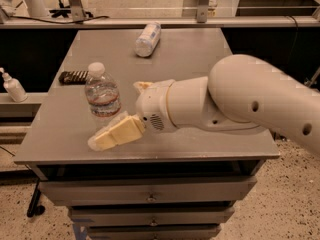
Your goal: Knock water bottle over
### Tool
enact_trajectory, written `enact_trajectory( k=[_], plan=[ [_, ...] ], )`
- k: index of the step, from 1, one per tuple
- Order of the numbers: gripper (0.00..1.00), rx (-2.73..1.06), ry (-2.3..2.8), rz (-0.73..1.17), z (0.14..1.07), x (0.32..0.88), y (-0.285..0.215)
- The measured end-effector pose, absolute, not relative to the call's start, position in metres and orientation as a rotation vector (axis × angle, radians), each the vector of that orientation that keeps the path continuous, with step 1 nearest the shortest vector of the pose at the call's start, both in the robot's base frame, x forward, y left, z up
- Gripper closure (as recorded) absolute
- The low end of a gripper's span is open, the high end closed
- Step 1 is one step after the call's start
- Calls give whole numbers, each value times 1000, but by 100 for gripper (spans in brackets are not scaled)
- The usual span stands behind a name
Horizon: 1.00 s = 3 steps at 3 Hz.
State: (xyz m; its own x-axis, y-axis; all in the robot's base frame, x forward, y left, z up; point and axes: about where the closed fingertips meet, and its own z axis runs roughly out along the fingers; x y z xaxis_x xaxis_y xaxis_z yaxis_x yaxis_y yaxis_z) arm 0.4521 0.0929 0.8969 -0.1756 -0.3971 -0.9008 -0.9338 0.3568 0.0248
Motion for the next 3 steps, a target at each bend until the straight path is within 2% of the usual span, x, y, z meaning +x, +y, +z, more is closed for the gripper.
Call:
enact_trajectory(
  k=[1, 3],
  plan=[
    [17, -1124, 1669, 845, 896, 460, 123],
    [64, -1114, 1625, 835, 889, 488, 130]
  ],
)
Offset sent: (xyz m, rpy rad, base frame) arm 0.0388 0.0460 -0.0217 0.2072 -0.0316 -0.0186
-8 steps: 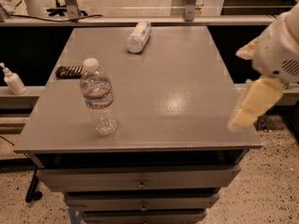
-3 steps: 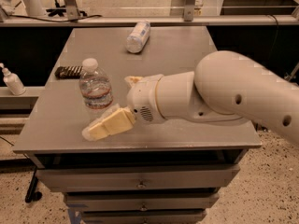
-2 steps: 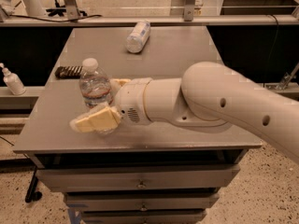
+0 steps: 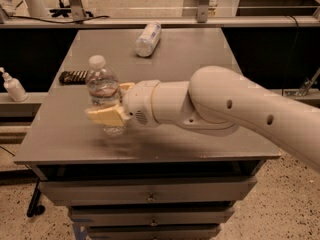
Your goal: Knock water bottle over
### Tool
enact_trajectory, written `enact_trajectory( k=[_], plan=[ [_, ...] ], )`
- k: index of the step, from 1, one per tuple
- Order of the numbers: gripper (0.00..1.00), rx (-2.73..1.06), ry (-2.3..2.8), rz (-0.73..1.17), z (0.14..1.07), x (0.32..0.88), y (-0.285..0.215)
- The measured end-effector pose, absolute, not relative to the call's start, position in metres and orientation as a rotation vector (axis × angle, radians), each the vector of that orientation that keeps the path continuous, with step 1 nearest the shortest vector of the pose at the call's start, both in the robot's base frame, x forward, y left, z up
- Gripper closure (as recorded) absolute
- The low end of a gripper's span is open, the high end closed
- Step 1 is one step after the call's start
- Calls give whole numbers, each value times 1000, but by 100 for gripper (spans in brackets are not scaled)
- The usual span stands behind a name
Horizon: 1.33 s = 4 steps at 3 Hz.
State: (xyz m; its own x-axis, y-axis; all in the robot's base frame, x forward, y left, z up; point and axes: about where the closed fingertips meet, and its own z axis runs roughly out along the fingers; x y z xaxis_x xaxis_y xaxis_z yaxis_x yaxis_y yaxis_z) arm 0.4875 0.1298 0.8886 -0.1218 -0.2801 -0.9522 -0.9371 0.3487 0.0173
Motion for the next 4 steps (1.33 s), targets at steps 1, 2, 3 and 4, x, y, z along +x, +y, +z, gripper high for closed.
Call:
enact_trajectory(
  k=[1, 2, 3, 4],
  plan=[
    [88, -1189, 1638, 725, 897, 516, 105],
    [100, -1322, 1654, 602, 914, 540, 84],
    [100, -1515, 1692, 472, 912, 555, 62],
    [100, -1779, 1740, 350, 878, 546, 40]
  ],
)
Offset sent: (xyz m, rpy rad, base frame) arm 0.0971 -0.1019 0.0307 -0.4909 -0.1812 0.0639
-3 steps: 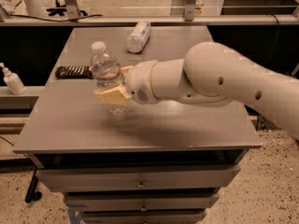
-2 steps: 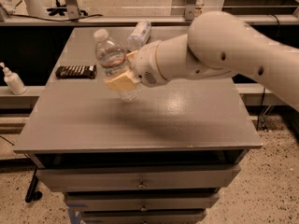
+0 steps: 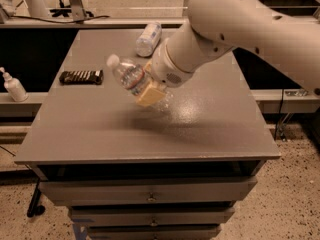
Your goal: Knock water bottle over
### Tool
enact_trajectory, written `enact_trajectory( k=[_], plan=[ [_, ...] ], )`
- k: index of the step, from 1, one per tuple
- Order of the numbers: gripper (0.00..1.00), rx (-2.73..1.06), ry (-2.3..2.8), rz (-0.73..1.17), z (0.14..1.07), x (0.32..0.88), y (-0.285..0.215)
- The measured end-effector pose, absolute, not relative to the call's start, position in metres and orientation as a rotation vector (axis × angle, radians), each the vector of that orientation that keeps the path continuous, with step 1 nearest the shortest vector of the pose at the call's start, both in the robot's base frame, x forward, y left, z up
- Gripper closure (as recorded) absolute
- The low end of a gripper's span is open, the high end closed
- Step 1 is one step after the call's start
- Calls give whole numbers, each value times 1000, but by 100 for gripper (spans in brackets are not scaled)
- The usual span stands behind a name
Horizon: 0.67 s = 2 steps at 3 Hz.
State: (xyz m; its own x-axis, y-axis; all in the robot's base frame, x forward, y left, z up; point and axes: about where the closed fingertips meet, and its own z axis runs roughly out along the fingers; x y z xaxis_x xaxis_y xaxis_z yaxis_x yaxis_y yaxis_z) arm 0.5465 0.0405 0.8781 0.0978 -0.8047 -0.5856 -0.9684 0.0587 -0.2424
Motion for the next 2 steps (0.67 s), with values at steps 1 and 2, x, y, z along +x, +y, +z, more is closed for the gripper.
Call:
enact_trajectory(
  k=[1, 2],
  plan=[
    [100, -1951, 1758, 264, 856, 537, 27],
    [100, -1952, 1757, 264, 863, 536, 27]
  ],
)
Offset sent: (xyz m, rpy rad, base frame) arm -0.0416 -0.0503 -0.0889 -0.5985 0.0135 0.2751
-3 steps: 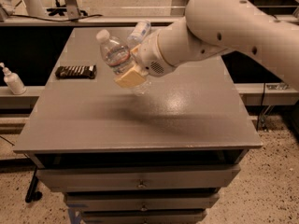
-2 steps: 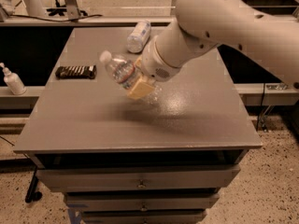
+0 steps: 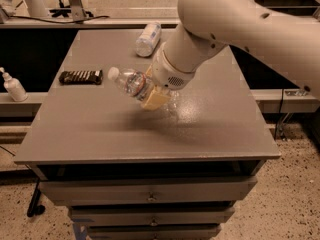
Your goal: Knock water bottle over
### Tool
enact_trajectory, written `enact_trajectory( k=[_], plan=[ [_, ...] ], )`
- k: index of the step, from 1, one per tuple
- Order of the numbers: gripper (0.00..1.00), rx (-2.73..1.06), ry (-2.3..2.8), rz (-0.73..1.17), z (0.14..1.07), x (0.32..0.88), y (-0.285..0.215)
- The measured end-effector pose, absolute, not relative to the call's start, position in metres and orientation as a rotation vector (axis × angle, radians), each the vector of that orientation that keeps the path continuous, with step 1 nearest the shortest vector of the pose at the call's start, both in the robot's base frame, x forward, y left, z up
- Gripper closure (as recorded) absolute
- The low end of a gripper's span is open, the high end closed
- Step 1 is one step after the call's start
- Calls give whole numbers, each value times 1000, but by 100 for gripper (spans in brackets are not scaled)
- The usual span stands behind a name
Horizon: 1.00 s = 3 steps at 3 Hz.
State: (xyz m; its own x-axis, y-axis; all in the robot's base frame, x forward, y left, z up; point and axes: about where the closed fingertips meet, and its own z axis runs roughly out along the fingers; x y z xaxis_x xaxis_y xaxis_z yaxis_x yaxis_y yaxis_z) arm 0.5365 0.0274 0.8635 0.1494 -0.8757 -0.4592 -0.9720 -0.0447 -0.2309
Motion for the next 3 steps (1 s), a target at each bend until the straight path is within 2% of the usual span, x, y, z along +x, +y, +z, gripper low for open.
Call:
enact_trajectory(
  k=[3],
  plan=[
    [28, -2112, 1741, 187, 844, 522, 24]
  ],
)
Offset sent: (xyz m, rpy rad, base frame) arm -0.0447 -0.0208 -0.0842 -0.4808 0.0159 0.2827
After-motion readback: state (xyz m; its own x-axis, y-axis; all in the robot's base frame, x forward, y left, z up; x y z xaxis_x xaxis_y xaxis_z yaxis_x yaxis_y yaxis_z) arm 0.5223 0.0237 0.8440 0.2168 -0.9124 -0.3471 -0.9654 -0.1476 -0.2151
